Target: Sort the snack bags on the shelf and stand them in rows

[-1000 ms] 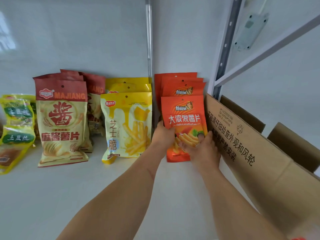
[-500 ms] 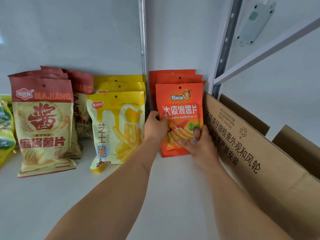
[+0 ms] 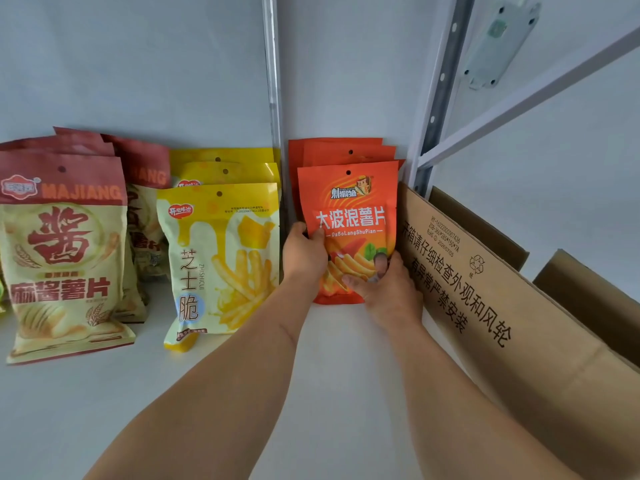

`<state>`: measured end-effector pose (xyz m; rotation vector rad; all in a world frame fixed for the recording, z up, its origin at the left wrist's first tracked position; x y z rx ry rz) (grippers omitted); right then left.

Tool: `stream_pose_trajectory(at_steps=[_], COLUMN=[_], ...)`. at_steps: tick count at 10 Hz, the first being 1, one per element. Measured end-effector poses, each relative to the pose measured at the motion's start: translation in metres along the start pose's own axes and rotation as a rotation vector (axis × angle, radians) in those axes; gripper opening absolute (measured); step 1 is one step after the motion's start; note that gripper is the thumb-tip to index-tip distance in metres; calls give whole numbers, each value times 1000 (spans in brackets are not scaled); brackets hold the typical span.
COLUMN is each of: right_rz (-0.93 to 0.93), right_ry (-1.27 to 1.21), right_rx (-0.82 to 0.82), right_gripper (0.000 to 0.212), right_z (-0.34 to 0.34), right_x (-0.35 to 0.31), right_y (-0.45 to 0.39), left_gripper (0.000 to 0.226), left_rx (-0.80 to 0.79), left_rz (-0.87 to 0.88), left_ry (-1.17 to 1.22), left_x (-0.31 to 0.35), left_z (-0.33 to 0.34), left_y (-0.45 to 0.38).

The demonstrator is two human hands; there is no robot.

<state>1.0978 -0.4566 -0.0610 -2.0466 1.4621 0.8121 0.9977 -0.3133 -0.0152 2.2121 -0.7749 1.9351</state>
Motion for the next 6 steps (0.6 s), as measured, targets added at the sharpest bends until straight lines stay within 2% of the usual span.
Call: stream_pose_trajectory(at_steps=[2, 3, 4, 5, 6], right_rz=[-15, -22, 16, -19, -144], right_ry=[23, 29, -54, -95, -190], right_rx=[-13, -14, -20, 11, 160], right_gripper=[110, 113, 125, 122, 102], right_z=[-7, -12, -20, -26, -49], right_x=[-2, -5, -6, -7, -23], right_y=[6, 10, 10, 13, 18], left_gripper=[25, 35, 44, 39, 48], left_rx=[-6, -27, -34, -63, -42], left_rz=[-45, -73, -42, 73, 256], left_ry=[-8, 8, -8, -21, -85], left_x=[3, 6, 19, 28, 54], left_z=[-1, 0, -5, -9, -28], left_y=[5, 9, 17, 21, 28])
Point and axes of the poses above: each hand's wrist, its own y-axis away from the middle knuckle, its own z-axis out of the palm, x = y × z, the point moved 6 cm from there along -y, towards the middle knuckle, and after that the axes turned 9 degrees about z, right-handed, at the moved point
